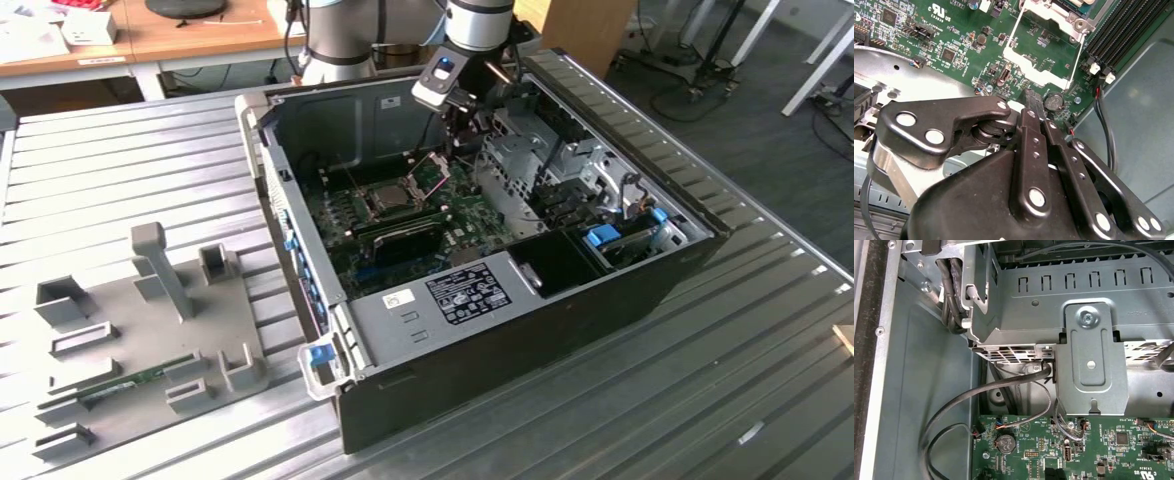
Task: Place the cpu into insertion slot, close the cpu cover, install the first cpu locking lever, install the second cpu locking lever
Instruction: 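Close the cpu cover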
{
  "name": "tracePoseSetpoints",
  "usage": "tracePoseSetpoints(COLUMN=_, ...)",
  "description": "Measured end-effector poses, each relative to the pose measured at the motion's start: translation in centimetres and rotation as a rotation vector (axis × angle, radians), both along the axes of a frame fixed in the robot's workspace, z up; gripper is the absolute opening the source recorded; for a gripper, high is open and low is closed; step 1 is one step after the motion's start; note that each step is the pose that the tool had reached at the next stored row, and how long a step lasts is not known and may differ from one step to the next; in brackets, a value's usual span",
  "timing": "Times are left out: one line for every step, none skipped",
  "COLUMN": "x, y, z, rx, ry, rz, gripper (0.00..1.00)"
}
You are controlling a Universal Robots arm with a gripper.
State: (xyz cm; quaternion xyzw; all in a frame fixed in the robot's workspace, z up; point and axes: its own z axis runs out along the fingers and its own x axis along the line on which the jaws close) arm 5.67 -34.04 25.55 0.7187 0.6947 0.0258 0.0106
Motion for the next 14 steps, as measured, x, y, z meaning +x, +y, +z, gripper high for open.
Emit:
tracePoseSetpoints(x=0.00, y=0.00, z=0.00, rx=-0.0001, ry=0.0000, rz=0.000, gripper=0.10)
tracePoseSetpoints(x=0.00, y=0.00, z=-0.01, rx=0.0000, ry=0.0000, rz=0.000, gripper=0.10)
tracePoseSetpoints(x=0.00, y=0.00, z=-0.02, rx=0.0002, ry=-0.0001, rz=0.000, gripper=0.10)
tracePoseSetpoints(x=0.00, y=0.00, z=-0.03, rx=0.0001, ry=0.0000, rz=0.000, gripper=0.10)
tracePoseSetpoints(x=0.00, y=0.00, z=-0.03, rx=0.0001, ry=0.0000, rz=0.000, gripper=0.10)
tracePoseSetpoints(x=0.01, y=0.00, z=-0.05, rx=0.0002, ry=-0.0001, rz=0.000, gripper=0.10)
tracePoseSetpoints(x=0.01, y=0.01, z=-0.10, rx=0.0007, ry=-0.0002, rz=0.000, gripper=0.10)
tracePoseSetpoints(x=0.01, y=0.01, z=-0.15, rx=0.0006, ry=-0.0001, rz=0.000, gripper=0.10)
tracePoseSetpoints(x=0.01, y=0.00, z=-0.20, rx=0.0002, ry=-0.0001, rz=0.000, gripper=0.10)
tracePoseSetpoints(x=0.01, y=0.00, z=-0.25, rx=0.0003, ry=-0.0001, rz=0.000, gripper=0.10)
tracePoseSetpoints(x=0.02, y=0.00, z=-0.27, rx=0.0001, ry=0.0000, rz=0.000, gripper=0.10)
tracePoseSetpoints(x=0.02, y=0.00, z=-0.27, rx=0.0000, ry=0.0000, rz=0.000, gripper=0.10)
tracePoseSetpoints(x=0.02, y=0.00, z=-0.27, rx=-0.0001, ry=0.0000, rz=0.000, gripper=0.10)
tracePoseSetpoints(x=0.02, y=0.00, z=-0.30, rx=0.0001, ry=0.0000, rz=0.000, gripper=0.10)
